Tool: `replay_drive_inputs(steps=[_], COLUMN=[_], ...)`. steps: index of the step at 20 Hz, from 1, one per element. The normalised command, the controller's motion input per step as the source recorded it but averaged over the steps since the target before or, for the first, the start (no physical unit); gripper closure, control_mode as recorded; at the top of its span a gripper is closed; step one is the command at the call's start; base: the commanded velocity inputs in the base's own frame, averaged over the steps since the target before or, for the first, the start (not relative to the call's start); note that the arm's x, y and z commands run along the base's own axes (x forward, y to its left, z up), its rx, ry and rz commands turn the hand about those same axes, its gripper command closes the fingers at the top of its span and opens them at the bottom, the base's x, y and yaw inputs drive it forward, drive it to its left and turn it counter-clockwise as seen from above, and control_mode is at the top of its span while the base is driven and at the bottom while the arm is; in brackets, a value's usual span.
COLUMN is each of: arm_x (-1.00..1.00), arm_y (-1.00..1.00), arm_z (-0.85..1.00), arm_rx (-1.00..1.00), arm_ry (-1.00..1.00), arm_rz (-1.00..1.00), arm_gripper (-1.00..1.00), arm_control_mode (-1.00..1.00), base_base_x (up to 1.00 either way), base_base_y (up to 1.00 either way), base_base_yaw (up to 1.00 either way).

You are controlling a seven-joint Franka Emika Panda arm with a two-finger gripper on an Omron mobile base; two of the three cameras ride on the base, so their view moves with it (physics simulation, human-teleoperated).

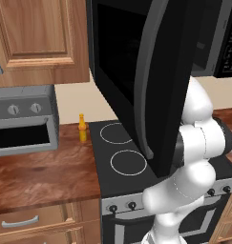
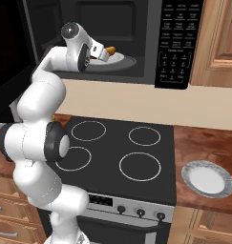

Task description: Pick the hotdog bun from the microwave and place it on plate located on the counter.

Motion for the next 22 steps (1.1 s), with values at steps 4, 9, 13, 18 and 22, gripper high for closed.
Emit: replay_drive_inputs(steps=[4, 9, 13, 18, 22], arm_x=[0.0, 0.0, 0.0, 0.0, -0.16], arm_y=[0.0, 0.0, 0.0, 0.0, 0.0], arm_z=[0.0, 0.0, 0.0, 0.0, 0.0], arm_rx=[0.0, 0.0, 0.0, 0.0, 0.0], arm_ry=[0.0, 0.0, 0.0, 0.0, 0.0], arm_rz=[0.0, 0.0, 0.0, 0.0, 0.0], arm_gripper=[1.0, 1.0, 1.0, 1.0, 1.0], arm_control_mode=[-1.0, -1.0, -1.0, -1.0, -1.0], base_base_x=[0.0, 0.0, 0.0, 0.0, 0.0], base_base_y=[0.0, 0.0, 0.0, 0.0, 0.0], base_base_yaw=[0.0, 0.0, 0.0, 0.0, 0.0])
